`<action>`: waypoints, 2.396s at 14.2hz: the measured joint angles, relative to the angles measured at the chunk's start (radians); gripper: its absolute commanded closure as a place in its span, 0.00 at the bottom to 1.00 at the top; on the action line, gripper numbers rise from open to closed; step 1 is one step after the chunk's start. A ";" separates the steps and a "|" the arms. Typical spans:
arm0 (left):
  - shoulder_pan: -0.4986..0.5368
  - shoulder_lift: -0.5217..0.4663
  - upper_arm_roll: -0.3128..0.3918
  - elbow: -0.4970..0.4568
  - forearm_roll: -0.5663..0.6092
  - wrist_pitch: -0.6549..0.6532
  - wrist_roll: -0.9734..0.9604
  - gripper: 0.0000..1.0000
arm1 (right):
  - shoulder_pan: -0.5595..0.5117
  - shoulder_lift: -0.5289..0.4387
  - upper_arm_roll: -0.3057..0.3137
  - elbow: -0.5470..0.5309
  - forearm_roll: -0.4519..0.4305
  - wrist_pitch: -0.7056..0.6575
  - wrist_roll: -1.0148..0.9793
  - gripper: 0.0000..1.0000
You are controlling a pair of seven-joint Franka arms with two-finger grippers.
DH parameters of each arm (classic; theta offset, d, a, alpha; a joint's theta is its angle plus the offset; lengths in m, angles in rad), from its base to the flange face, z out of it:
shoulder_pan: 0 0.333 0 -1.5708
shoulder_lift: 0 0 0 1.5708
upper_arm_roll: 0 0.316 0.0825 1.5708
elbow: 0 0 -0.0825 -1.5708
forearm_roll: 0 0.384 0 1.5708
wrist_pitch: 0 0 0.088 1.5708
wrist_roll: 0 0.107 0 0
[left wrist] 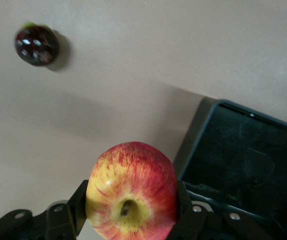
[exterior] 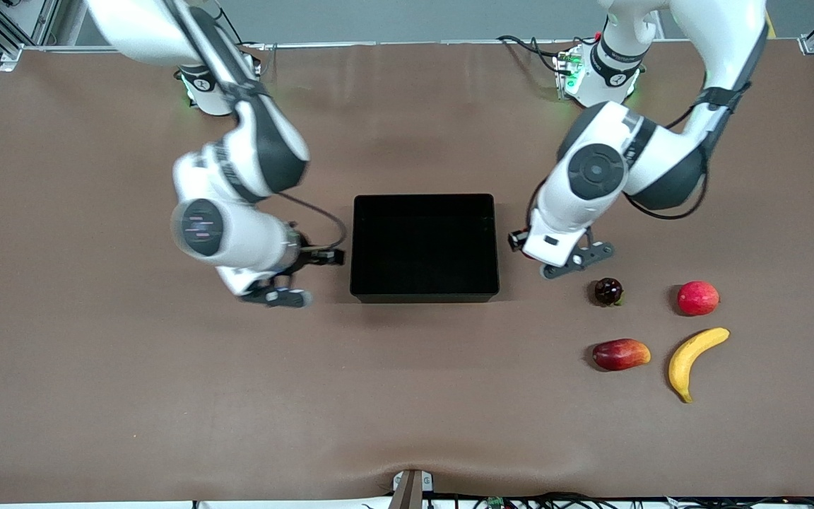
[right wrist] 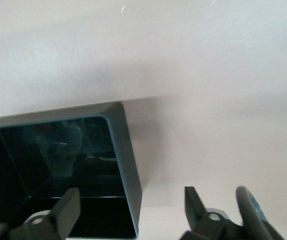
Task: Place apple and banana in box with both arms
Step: 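Carry the apple over the black box while the right gripper withdraws, then lower the apple into the box and open the left gripper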
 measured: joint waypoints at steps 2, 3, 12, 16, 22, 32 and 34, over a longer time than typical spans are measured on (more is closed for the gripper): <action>-0.011 0.001 -0.010 -0.049 0.000 0.077 -0.062 1.00 | -0.057 -0.007 -0.020 0.089 -0.001 -0.134 -0.004 0.00; -0.023 0.002 -0.012 -0.065 0.000 0.111 -0.098 1.00 | -0.082 -0.008 -0.031 0.125 -0.004 -0.190 -0.005 0.00; -0.169 0.127 -0.016 -0.082 0.094 0.280 -0.327 1.00 | -0.229 -0.207 -0.052 0.155 -0.277 -0.375 -0.179 0.00; -0.175 0.218 -0.016 -0.082 0.212 0.324 -0.376 1.00 | -0.334 -0.333 -0.056 0.032 -0.281 -0.376 -0.381 0.00; -0.178 0.289 -0.016 -0.081 0.283 0.335 -0.392 0.00 | -0.343 -0.484 -0.055 -0.113 -0.313 -0.360 -0.457 0.00; -0.121 0.159 -0.021 0.094 0.292 0.121 -0.303 0.00 | -0.346 -0.487 -0.052 -0.083 -0.314 -0.337 -0.464 0.00; -0.067 0.137 -0.022 0.185 0.271 0.010 -0.173 0.00 | -0.346 -0.487 -0.049 -0.083 -0.314 -0.319 -0.466 0.00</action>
